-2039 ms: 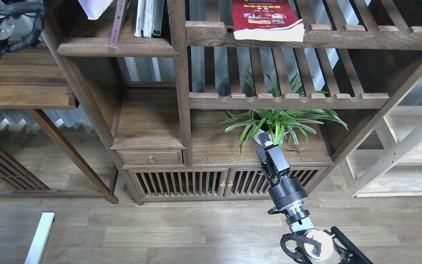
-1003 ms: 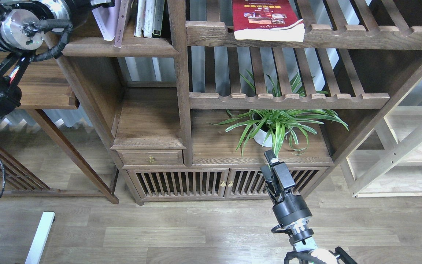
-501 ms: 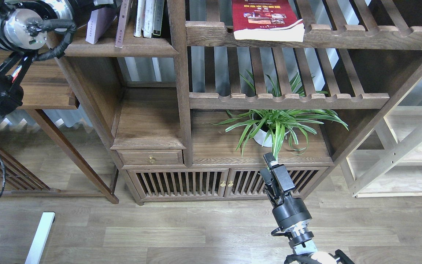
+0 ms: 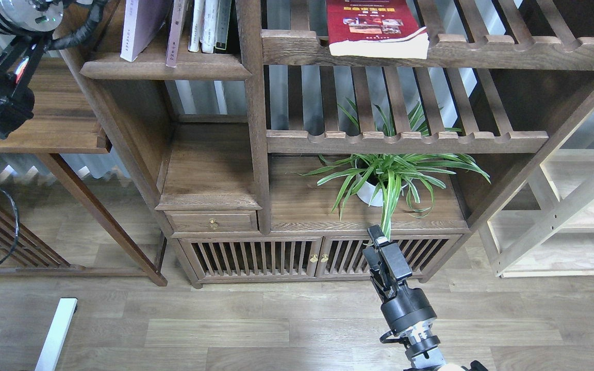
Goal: Organize books on shelf
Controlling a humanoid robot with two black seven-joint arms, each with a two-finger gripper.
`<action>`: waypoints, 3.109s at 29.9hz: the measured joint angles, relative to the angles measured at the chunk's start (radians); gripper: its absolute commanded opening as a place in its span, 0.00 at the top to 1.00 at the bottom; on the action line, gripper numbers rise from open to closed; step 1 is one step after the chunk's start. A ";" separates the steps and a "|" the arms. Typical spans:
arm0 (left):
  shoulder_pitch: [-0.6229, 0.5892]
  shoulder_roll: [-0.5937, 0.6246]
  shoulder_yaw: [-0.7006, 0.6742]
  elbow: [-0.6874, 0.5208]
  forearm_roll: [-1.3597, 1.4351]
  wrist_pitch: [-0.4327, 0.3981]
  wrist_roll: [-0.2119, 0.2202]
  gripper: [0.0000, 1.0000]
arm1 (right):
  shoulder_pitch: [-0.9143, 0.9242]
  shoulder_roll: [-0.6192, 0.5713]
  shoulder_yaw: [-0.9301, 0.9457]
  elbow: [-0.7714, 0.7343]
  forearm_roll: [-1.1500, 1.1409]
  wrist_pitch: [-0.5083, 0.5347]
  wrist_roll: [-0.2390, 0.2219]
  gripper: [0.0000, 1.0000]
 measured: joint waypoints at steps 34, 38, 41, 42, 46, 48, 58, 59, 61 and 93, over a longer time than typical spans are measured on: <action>0.011 0.025 -0.191 -0.156 -0.013 0.009 0.000 0.01 | -0.006 0.000 -0.015 0.003 -0.003 0.000 0.000 0.01; 0.050 0.045 -0.245 -0.230 -0.034 0.021 0.000 0.01 | 0.018 0.000 -0.011 0.018 -0.004 0.000 0.000 0.02; 0.075 0.047 -0.286 -0.271 -0.087 0.021 0.000 0.01 | 0.036 0.000 -0.010 0.020 -0.004 0.000 0.000 0.02; 0.080 0.048 -0.297 -0.280 -0.107 0.021 0.000 0.01 | 0.039 0.000 -0.010 0.020 -0.004 0.000 0.000 0.04; 0.097 0.061 -0.331 -0.305 -0.149 0.024 0.000 0.01 | 0.058 0.000 -0.014 0.020 -0.003 0.000 -0.001 0.04; 0.118 0.067 -0.348 -0.329 -0.154 0.026 0.000 0.01 | 0.072 0.000 -0.014 0.018 -0.003 0.000 -0.001 0.04; 0.190 0.043 -0.455 -0.397 -0.203 0.019 0.000 0.01 | 0.122 0.000 -0.014 0.007 0.003 0.000 0.001 0.02; 0.196 0.041 -0.462 -0.404 -0.207 0.018 0.000 0.01 | 0.124 0.000 -0.012 0.006 0.003 0.000 0.001 0.02; 0.220 0.038 -0.467 -0.429 -0.211 0.016 0.000 0.01 | 0.131 0.000 -0.009 0.006 0.003 0.000 0.003 0.02; 0.895 -0.244 -0.614 -0.694 -0.273 -0.319 0.000 0.01 | 0.280 0.000 0.055 0.025 0.032 0.000 0.007 0.01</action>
